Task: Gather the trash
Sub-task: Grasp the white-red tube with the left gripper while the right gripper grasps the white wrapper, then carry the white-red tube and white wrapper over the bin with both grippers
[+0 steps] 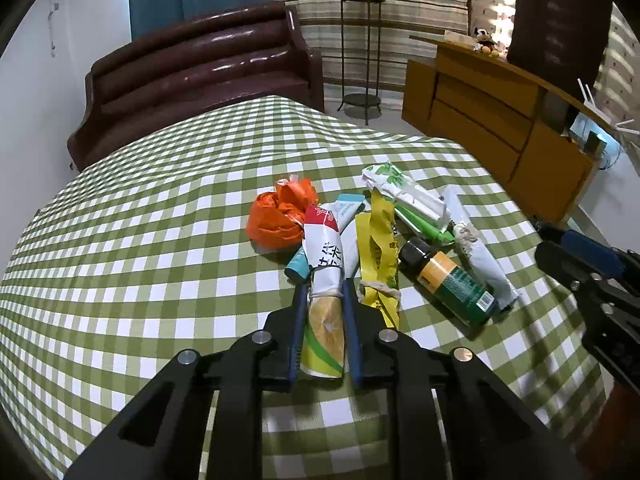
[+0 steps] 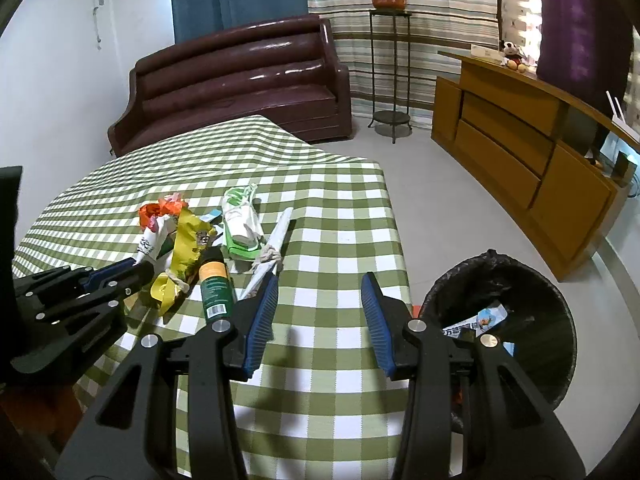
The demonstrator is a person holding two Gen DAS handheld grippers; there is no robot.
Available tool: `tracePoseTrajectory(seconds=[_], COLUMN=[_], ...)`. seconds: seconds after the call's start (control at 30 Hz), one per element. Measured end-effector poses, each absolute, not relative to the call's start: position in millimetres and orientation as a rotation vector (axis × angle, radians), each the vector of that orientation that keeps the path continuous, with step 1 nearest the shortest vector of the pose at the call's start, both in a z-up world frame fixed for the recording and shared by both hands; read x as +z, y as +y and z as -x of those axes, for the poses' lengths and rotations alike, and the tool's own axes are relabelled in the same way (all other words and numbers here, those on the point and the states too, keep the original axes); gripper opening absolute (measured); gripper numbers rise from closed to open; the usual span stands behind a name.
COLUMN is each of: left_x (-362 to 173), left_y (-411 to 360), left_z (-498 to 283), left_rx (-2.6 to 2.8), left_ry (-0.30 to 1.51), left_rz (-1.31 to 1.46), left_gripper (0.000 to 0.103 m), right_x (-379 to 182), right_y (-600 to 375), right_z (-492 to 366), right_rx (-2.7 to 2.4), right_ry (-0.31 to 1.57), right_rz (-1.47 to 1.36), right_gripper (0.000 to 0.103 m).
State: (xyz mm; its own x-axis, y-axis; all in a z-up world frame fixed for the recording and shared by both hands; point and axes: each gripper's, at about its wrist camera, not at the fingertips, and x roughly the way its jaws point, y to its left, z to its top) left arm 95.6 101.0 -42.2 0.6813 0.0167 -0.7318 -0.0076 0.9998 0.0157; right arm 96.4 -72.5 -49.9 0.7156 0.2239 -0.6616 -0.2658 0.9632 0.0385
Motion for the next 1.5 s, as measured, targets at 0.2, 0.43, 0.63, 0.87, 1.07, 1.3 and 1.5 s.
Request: tracePoseTrajectory(seconds=[0.2,0.43,0.63,0.87,1.07,1.3,1.5], left_x=[-31,-27,-31,-35,-36,-36,-32], left_y=[111,137,157,169,176,177,166], left_z=[-82,-75,-74,-72,-75,-75,-70], left_rx=[0.025,0.104,0.157,0.17,0.171,0.169,0.139], left_ry=[0.798,0.789,0.795,0.802,0.804,0.805,0.794], left_rz=[0.011,0.006,0.01,0.026,0.037,0.05,0.066], left_gripper=[0.019,0.019,0.019,0.019,0.019,0.019,0.019], right_x=[-50,-54,-60,-68,-70,-63,-51], right_y=[-62,-42,-26,-20,-16,-24,-43], right_z=[-97,-108,-119,-129,-127,-115,-101], right_rx=[0.29,0.312,0.322,0.322,0.326,0.309,0.285], right_ry=[0.729,0.756,0.799,0.856,0.854,0.813,0.768], right_rz=[0.075,0.1,0.139,0.157,0.171,0.168,0.157], right_gripper=[0.042,0.042,0.04,0.02,0.017,0.016,0.016])
